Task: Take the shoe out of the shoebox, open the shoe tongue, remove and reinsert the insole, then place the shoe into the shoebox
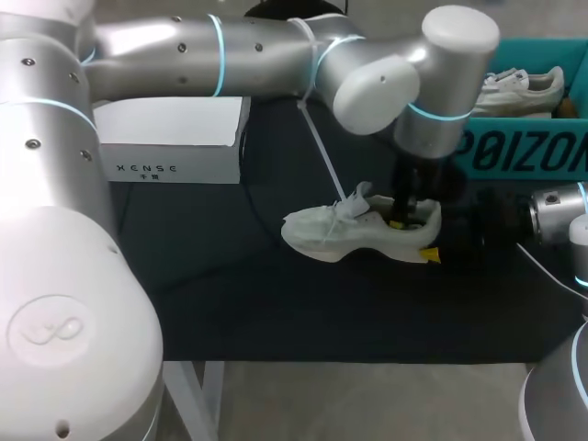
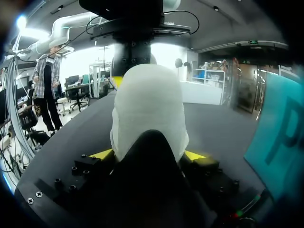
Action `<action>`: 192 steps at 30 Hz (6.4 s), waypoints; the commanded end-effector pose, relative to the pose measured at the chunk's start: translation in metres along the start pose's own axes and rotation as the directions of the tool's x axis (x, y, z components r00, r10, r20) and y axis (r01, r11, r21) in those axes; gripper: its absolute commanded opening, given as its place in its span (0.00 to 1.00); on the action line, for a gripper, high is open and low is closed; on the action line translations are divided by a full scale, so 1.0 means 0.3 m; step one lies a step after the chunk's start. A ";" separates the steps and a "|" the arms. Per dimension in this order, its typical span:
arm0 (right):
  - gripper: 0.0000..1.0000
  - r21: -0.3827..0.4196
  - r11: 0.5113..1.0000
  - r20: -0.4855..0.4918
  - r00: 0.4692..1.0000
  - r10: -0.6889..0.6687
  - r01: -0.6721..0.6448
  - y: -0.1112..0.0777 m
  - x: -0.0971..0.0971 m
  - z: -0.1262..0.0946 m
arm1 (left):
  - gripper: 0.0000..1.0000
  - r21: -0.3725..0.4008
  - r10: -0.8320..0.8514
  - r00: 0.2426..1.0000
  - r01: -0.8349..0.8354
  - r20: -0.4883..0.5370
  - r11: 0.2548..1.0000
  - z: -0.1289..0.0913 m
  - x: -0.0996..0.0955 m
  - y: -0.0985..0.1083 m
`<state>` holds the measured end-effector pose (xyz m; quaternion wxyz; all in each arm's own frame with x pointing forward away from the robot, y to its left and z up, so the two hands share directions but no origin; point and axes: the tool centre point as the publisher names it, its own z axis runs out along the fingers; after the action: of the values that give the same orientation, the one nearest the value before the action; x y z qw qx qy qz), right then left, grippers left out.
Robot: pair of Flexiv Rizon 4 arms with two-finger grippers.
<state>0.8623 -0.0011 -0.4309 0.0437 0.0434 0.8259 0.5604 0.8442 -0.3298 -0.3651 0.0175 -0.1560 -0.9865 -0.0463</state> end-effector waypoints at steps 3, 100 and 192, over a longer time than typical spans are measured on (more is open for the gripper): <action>0.00 0.004 1.000 0.002 1.000 0.000 0.000 -0.004 -0.004 0.006 | 0.00 -0.023 -0.011 1.000 0.011 0.000 1.000 0.035 0.001 -0.013; 0.00 0.004 1.000 0.002 1.000 0.000 0.000 -0.004 -0.004 0.006 | 0.00 0.071 -0.113 0.963 0.099 0.245 0.993 -0.112 -0.035 0.060; 0.00 0.004 1.000 0.002 1.000 0.000 0.000 -0.004 -0.004 0.006 | 0.24 0.248 -0.228 0.942 0.166 0.245 0.954 -0.086 0.010 -0.089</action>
<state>0.8631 -0.0011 -0.4309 0.0437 0.0434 0.8259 0.5604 0.8326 -0.3573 -0.3381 -0.1030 -0.0591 -0.9895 0.0828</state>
